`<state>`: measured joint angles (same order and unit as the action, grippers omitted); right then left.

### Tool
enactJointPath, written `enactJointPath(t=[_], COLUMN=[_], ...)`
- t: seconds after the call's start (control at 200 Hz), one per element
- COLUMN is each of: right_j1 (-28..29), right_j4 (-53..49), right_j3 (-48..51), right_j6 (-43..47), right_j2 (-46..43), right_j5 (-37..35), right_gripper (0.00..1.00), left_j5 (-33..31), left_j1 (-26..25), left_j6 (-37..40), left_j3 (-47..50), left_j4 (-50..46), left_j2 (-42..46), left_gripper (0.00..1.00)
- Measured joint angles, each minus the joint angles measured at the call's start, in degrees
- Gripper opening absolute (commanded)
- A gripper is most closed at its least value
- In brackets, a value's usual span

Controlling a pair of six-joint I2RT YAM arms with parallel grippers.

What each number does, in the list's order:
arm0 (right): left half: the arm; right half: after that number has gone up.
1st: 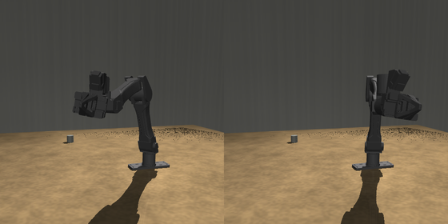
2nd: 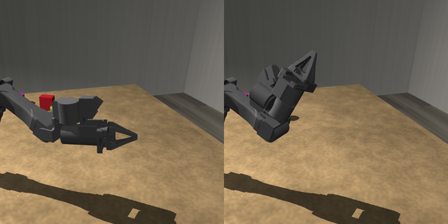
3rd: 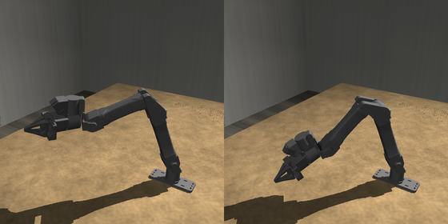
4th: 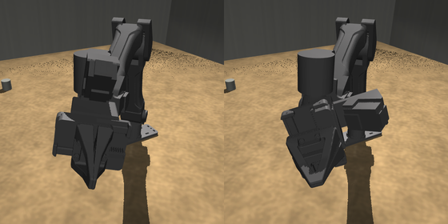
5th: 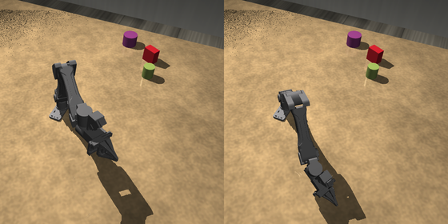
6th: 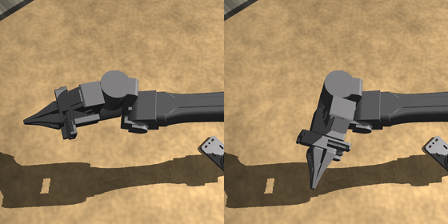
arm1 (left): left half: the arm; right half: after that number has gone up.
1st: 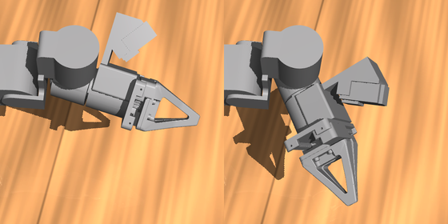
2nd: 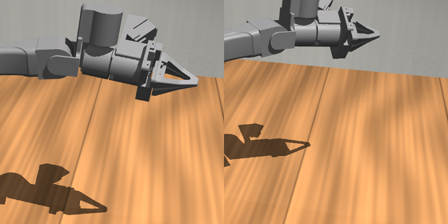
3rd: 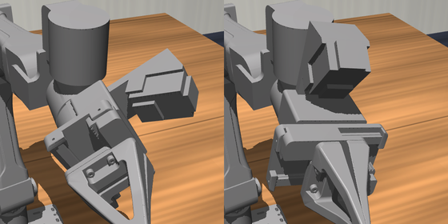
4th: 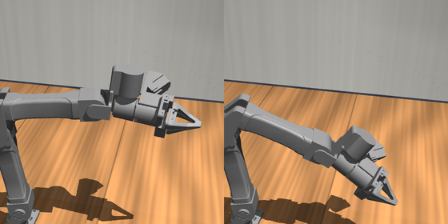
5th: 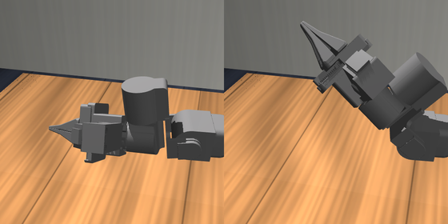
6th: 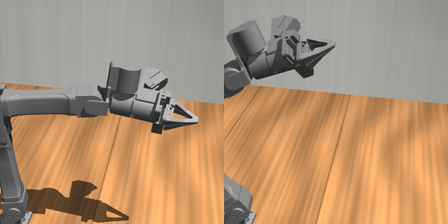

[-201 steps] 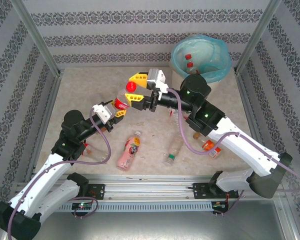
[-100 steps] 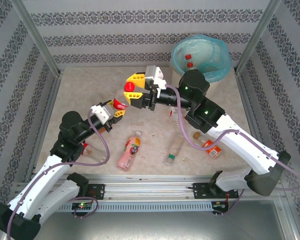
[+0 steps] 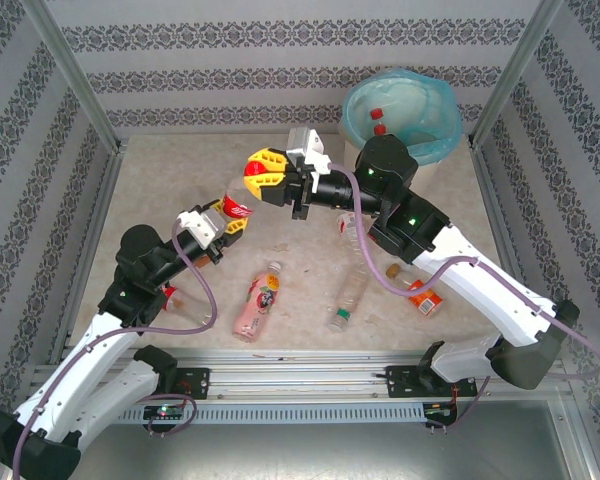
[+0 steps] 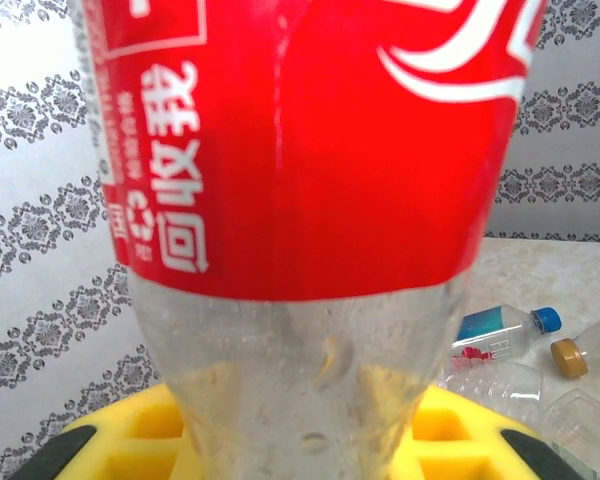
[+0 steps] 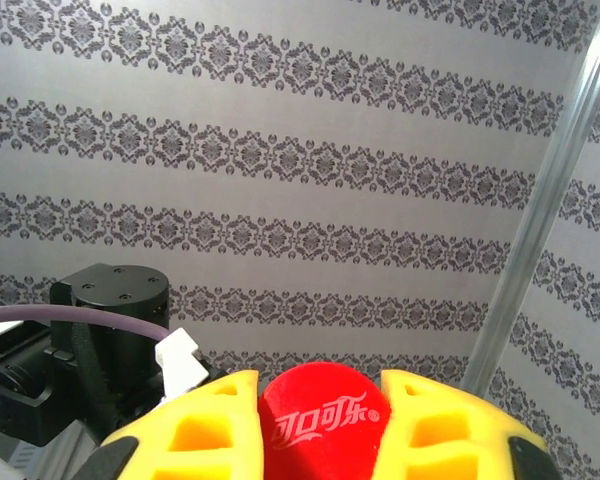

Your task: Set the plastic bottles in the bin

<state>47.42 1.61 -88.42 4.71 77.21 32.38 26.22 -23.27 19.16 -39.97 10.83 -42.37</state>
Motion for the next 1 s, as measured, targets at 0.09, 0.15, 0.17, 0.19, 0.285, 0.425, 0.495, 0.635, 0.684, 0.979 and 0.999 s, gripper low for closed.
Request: enactJointPath(t=[0.09,0.15,0.17,0.19,0.285,0.425,0.495,0.635,0.684,0.979,0.999], right_j1=[0.1,-0.4,-0.7,-1.0,-2.5,-5.2,-7.7,-14.9,-17.9,-31.4,-32.0], right_j4=[-1.7,-3.1,-3.4,-3.8,-6.1,-10.1,-11.8,-13.5,-14.0,-16.4,-16.7], right_j3=[-1.3,-2.8,-3.4,-4.1,-7.5,-12.7,-15.1,-18.3,-19.2,-26.2,-26.6], right_j6=[-0.1,0.0,0.0,0.0,1.2,3.9,4.9,5.4,5.6,5.7,5.6], right_j2=[0.0,0.0,0.0,0.0,-0.2,-0.8,-1.2,-1.8,-1.7,6.4,7.3], right_j5=[-2.2,-4.7,-5.6,-6.3,-10.5,-17.3,-20.7,-26.7,-28.9,-36.5,-36.9], right_gripper=[0.00,0.00,0.00,0.00,0.00,0.00,0.00,0.00,0.00,0.00,0.00], left_j5=[-0.9,-2.5,-2.8,-3.2,-4.6,-4.7,-2.8,1.1,2.2,5.8,6.0], left_j1=[-0.1,-0.2,-0.2,-0.2,-0.2,-0.2,-0.3,-0.3,-0.3,-0.3,-0.3], left_j6=[0.0,-0.3,-0.7,-0.8,-2.1,-5.0,-6.3,-9.6,-11.4,-20.8,-21.4], left_j3=[0.0,0.0,-0.1,-0.2,-1.3,-5.9,-11.1,-23.8,-27.3,-37.0,-37.7], left_j4=[0.4,0.8,0.9,1.1,1.7,1.9,-0.5,-5.9,-7.4,-13.9,-14.6], left_j2=[0.2,0.4,0.5,0.5,0.3,-1.6,-4.9,-14.3,-18.0,-35.5,-36.3], left_gripper=[0.79,0.85,0.86,0.87,0.92,0.97,0.97,0.97,0.96,0.94,0.94])
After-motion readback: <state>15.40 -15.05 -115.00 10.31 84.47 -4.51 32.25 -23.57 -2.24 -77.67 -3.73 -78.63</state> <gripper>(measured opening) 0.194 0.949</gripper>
